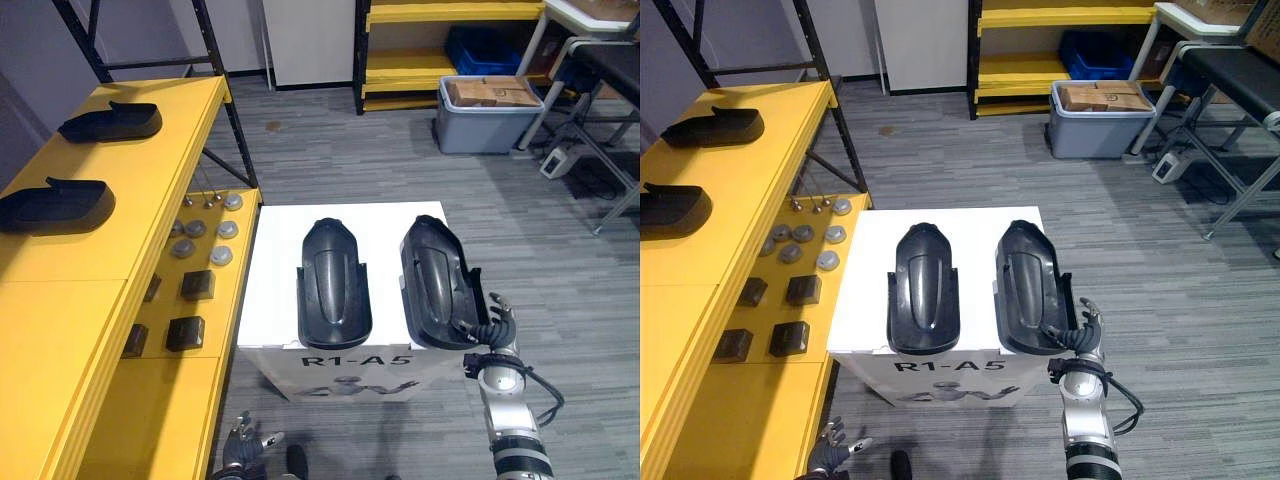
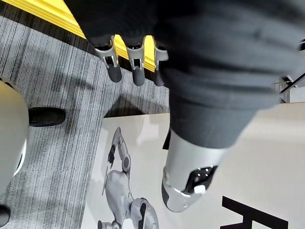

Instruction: Walk over and take plastic housings, then place them on the shelf

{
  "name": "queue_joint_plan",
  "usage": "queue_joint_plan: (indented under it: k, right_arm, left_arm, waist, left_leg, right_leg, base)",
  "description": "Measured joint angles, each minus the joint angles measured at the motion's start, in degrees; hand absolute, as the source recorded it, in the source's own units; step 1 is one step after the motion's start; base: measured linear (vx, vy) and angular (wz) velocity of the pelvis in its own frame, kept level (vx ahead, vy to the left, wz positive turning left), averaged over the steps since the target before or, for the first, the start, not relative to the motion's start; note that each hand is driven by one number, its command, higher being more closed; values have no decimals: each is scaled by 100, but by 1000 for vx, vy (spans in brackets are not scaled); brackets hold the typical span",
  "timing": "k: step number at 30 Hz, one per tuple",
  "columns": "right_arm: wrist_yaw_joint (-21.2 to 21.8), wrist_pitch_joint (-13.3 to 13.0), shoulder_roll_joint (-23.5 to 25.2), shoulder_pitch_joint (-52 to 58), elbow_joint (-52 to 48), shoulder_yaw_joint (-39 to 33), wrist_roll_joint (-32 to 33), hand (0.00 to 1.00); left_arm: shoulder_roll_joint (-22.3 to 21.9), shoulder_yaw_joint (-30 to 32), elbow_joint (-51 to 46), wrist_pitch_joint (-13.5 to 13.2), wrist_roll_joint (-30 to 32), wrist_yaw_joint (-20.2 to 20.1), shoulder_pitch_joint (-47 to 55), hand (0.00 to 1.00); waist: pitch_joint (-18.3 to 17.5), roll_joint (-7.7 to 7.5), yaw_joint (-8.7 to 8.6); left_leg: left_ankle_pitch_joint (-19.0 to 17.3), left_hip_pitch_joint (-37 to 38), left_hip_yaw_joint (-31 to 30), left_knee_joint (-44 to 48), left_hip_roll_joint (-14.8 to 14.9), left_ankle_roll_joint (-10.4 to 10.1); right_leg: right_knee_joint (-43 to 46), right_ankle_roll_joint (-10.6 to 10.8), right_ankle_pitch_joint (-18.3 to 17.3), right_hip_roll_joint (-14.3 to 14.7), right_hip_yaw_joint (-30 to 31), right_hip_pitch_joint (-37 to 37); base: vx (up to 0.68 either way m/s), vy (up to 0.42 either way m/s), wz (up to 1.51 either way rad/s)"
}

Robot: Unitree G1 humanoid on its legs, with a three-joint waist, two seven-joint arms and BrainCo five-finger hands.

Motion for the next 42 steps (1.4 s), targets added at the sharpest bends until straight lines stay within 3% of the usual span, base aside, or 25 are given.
queue_joint_plan:
  k: [7, 12, 16, 21, 28, 33, 37, 42]
  right_arm:
    - [26, -54, -121, -42, 253, -129, 551, 100]
    - [48, -62, -14, 43, 117, -122, 585, 100]
    - [41, 82, 155, 184, -313, -137, 434, 100]
    - [-40, 129, 269, 499, -1405, -258, 215, 100]
    - [-543, 125, 644, 529, -3164, -480, -220, 100]
    - [-591, 93, 717, 552, -3710, -72, -533, 100]
    - [-579, -53, 716, 515, -3907, 625, -842, 100]
    - [-510, -177, 711, 392, -3906, 1485, -846, 100]
  left_arm:
    - [5, 2, 77, 26, -1, -25, -3, 0]
    - [5, 16, 53, 26, -7, -22, -23, 0]
    - [1, 153, -205, 28, -7, -8, -37, 0]
    - [-36, 520, -1088, 21, -7, 94, 51, 0]
    - [-365, 1321, -2890, -141, -165, 354, 53, 0]
    - [-458, 1291, -3994, -338, -254, 540, 16, 0]
    - [-448, 643, -4774, -493, -259, 622, -201, 0]
    - [-337, -520, -4824, -537, -552, 565, -957, 0]
  waist:
    - [15, -43, -4]
    - [8, -76, -11]
    - [8, -77, 37]
    - [7, -76, 44]
    - [10, -82, -35]
    - [8, -77, -29]
    - [2, -71, -31]
    - [-20, -66, -72]
  left_leg:
    - [-8, 29, -67, 0, -5, -10]
    - [-22, 58, -64, 4, 15, -29]
    - [-28, 63, -76, 24, 18, -37]
    - [-27, 67, -81, 28, 50, -37]
    - [-44, 65, -133, 28, 54, -49]
    - [-52, 66, -195, 26, 30, -54]
    - [-21, 63, -207, 27, 2, -17]
    - [6, 62, -207, 28, -17, 11]
  right_leg:
    - [-99, 4, -2, 10, -18, 126]
    - [-103, 1, 3, 35, 16, 148]
    - [-84, -6, 11, 37, 25, 149]
    - [-76, -26, 114, 61, 36, 145]
    - [-45, 25, 167, 54, 32, 150]
    - [-56, 30, 163, 36, 10, 149]
    - [-52, 31, 163, 12, 1, 151]
    - [-46, 41, 169, -1, 6, 147]
  base:
    - [5, 3, 3]
    - [43, -6, -2]
    - [9, -1, 0]
    - [0, 0, 0]
    - [-29, 10, 0]
    - [-63, 17, 4]
    - [-26, 13, 1]
    - [0, 0, 0]
